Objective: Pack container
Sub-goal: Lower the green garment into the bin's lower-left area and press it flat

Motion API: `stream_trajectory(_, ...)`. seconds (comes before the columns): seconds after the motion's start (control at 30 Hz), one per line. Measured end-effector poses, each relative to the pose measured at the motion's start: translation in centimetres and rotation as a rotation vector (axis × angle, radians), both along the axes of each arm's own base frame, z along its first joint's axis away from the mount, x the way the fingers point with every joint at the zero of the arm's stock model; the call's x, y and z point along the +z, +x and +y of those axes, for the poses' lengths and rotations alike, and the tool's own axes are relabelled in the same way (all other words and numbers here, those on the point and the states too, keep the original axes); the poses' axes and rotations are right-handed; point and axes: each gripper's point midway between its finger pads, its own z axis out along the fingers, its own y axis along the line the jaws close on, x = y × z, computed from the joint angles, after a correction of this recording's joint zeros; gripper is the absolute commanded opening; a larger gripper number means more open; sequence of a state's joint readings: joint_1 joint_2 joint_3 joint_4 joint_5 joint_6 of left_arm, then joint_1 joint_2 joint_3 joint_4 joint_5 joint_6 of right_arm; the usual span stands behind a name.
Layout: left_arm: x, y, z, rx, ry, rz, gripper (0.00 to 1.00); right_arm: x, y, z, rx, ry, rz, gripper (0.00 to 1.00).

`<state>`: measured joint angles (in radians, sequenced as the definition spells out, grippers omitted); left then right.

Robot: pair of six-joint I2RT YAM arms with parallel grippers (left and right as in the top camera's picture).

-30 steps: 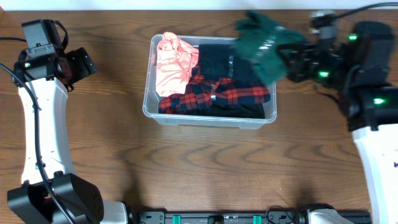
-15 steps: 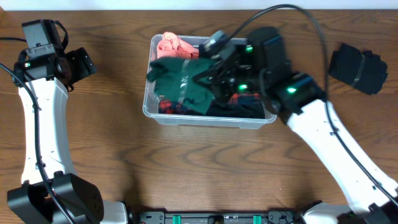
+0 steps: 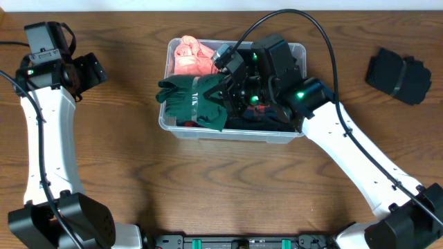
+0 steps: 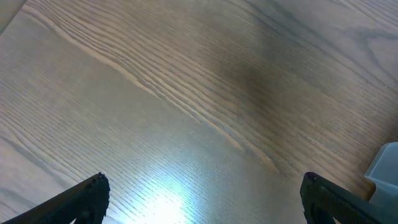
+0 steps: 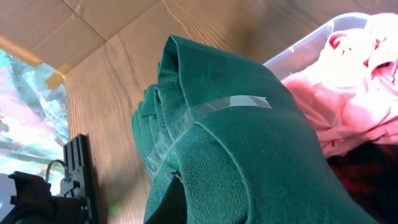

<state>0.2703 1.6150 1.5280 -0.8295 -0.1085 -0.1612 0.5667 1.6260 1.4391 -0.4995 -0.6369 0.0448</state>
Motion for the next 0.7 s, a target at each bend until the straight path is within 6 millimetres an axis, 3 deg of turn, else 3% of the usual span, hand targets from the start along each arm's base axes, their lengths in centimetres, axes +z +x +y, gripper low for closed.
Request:
stream_trajectory(0.07,0.0,0.0,0.0,0.000,0.000,0.000,0.98,0.1,0.1,0.1,0.001,0.003,-0.007,0.01)
stream_trajectory(0.1,0.0,0.0,0.0,0.000,0.000,0.000,0.98,0.1,0.1,0.1,0.002,0.005,-0.011,0.12)
stream_trajectory(0.13,0.0,0.0,0.0,0.000,0.000,0.000,0.98,0.1,0.2,0.1,0.001,0.006,-0.012,0.33)
stream_trajectory(0.17,0.0,0.0,0.0,0.000,0.000,0.000,0.98,0.2,0.2,0.1,0.003,0.006,-0.015,0.62)
stream_trajectory(0.2,0.0,0.0,0.0,0.000,0.000,0.000,0.98,0.2,0.2,0.2,0.003,0.007,-0.017,0.77)
stream_trajectory(0.27,0.0,0.0,0.0,0.000,0.000,0.000,0.98,0.2,0.2,0.2,0.005,0.009,-0.016,0.86)
stream_trajectory(0.43,0.0,0.0,0.0,0.000,0.000,0.000,0.98,-0.1,0.1,0.0,0.003,-0.003,-0.007,0.85)
stream_trajectory(0.53,0.0,0.0,0.0,0.000,0.000,0.000,0.98,-0.5,0.2,-0.3,-0.015,-0.024,-0.001,0.78)
stream_trajectory(0.63,0.0,0.0,0.0,0.000,0.000,0.000,0.98,-0.7,0.6,-0.5,-0.036,-0.039,-0.013,0.59)
stream_trajectory(0.67,0.0,0.0,0.0,0.000,0.000,0.000,0.98,-0.7,0.8,-0.6,-0.045,-0.043,-0.019,0.49)
stream_trajectory(0.7,0.0,0.0,0.0,0.000,0.000,0.000,0.98,-0.7,1.1,-0.6,-0.058,-0.047,-0.025,0.31)
